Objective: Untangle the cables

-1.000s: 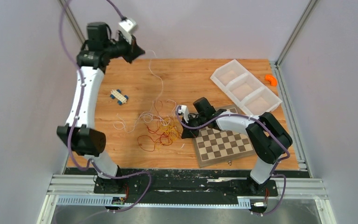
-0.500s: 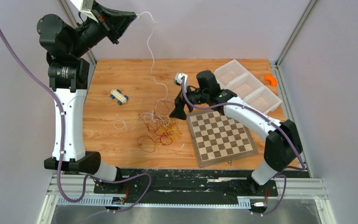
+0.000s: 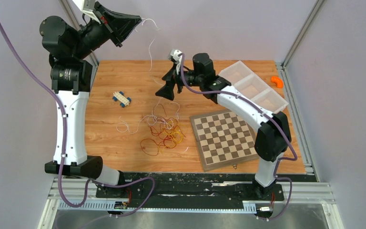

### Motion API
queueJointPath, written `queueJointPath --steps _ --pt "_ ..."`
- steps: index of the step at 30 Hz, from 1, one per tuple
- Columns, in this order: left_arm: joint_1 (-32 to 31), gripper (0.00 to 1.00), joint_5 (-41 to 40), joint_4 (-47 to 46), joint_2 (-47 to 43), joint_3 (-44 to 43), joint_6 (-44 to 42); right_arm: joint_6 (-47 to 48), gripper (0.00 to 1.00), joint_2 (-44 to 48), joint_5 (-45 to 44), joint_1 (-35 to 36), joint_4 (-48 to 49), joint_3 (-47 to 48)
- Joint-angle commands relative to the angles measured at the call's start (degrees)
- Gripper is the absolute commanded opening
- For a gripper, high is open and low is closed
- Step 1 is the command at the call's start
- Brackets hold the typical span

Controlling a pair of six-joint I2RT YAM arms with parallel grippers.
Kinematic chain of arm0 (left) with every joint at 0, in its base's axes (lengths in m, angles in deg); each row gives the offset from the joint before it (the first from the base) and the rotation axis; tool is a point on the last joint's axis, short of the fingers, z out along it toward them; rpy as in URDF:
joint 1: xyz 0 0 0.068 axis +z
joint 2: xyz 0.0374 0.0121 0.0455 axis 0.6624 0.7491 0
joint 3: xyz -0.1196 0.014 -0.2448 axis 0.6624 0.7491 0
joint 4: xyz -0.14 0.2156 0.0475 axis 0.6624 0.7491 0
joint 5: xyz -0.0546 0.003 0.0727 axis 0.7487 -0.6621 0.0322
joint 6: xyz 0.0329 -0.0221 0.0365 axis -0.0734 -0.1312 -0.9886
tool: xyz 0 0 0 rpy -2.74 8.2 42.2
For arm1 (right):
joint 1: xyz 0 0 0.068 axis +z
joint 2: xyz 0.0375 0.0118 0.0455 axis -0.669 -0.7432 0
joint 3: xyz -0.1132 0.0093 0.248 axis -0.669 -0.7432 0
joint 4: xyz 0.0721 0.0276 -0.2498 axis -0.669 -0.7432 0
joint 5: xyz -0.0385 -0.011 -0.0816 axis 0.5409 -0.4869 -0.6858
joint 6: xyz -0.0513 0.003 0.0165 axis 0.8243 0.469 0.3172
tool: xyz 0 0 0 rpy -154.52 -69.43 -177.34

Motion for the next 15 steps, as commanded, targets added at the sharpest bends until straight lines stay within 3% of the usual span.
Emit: queueJointPath --steps 1,3,5,6,7,9,10,13,15 --pt "0.1 0.0 -0.1 -2.0 -2.9 -0.6 0.8 -1.2 0.94 -5.2 0.5 1.5 3.0 3.8" --pt "0.1 0.0 -0.3 -1.8 -3.3 -0.7 1.1 0.0 0.92 -7.3 -0.6 1.6 5.1 5.0" --pt "0.1 0.0 -0.4 -1.9 -3.6 -0.6 1.6 0.8 0.82 -9.1 -2.0 1.5 5.6 6.7" --pt "0.1 0.0 -0.6 -2.0 -3.8 -0.6 1.9 0.9 0.7 -9.8 -2.5 1.5 5.6 7.6" --pt "0.1 0.0 -0.8 -1.9 -4.1 -0.5 1.9 0.9 0.47 -10.2 -3.2 1.5 5.7 8.4" --pt "0.5 0.0 -1.6 -1.4 -4.5 -0.3 2.0 0.6 0.14 -9.9 -3.4 1.5 5.9 9.6" --pt "0.6 0.0 -2.3 -1.2 -5.2 0.7 1.9 0.0 0.02 -9.2 -3.3 1.5 6.3 10.1" --pt "2.4 0.0 -5.9 -0.4 -8.4 7.7 2.1 -5.5 0.0 -6.6 -1.6 1.5 7.9 14.3" --pt "3.9 0.0 -8.1 0.4 -11.8 16.5 1.2 -11.2 0.0 -6.1 0.1 1.5 8.2 22.1"
